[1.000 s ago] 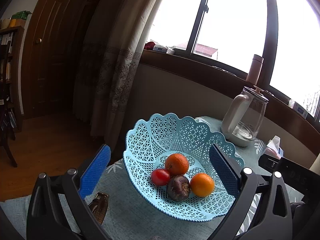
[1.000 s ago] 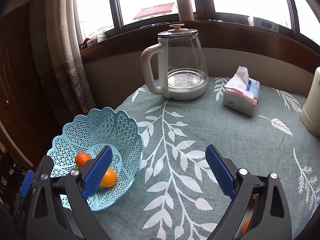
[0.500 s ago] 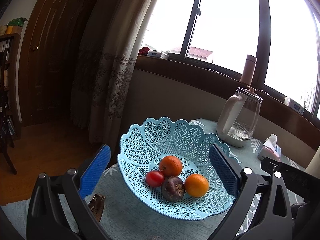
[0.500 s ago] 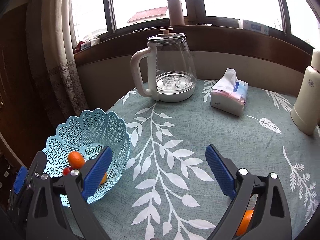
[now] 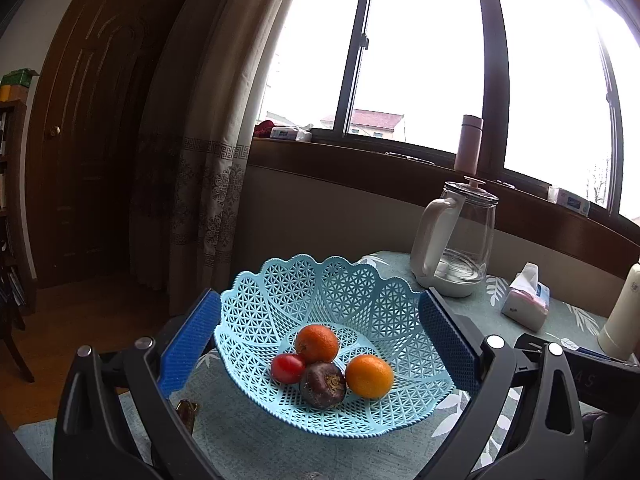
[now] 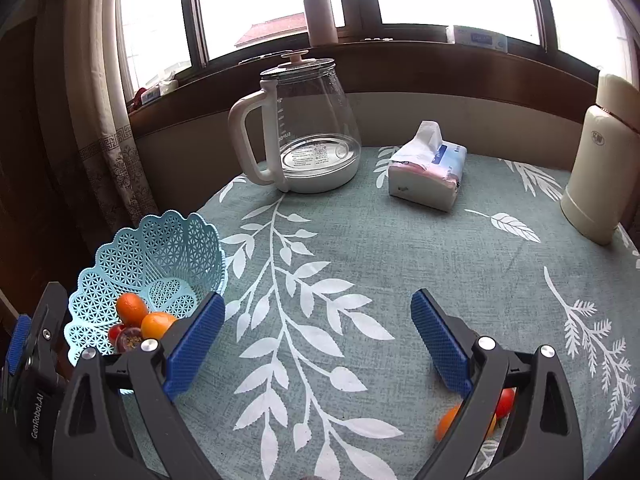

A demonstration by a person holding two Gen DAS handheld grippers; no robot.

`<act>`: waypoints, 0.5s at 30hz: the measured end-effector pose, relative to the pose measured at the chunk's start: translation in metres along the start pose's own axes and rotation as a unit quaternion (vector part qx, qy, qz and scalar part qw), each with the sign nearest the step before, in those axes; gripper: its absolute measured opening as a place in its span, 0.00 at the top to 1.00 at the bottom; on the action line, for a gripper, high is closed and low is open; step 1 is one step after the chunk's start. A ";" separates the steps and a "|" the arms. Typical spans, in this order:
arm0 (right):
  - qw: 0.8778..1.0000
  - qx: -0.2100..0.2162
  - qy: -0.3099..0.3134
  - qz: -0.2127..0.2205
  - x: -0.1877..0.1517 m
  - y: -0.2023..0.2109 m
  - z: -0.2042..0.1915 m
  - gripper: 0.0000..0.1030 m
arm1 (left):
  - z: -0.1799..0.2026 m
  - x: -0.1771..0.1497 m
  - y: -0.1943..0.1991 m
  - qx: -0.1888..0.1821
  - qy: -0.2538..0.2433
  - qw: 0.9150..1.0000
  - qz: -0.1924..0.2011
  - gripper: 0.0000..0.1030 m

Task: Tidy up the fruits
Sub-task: 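Withdraw both open tools from the basket back toward the remaining fruits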

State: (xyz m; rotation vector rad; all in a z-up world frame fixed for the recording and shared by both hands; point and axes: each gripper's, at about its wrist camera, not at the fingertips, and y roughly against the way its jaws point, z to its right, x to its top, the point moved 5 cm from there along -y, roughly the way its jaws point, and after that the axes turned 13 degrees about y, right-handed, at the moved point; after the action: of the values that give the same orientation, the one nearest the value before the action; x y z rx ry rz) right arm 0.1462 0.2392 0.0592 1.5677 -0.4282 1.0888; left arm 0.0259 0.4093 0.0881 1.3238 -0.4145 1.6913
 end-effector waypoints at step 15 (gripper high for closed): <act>0.999 -0.019 -0.048 0.001 -0.025 0.022 0.038 0.09 | 0.018 -0.009 0.000 -0.012 -0.040 0.999 -0.004 0.03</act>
State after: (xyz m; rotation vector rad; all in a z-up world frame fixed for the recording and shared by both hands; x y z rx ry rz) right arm 0.1328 0.1905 0.0530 1.5902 -0.5134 1.0035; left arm 0.0366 0.3925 0.0860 1.3774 -0.4753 1.6257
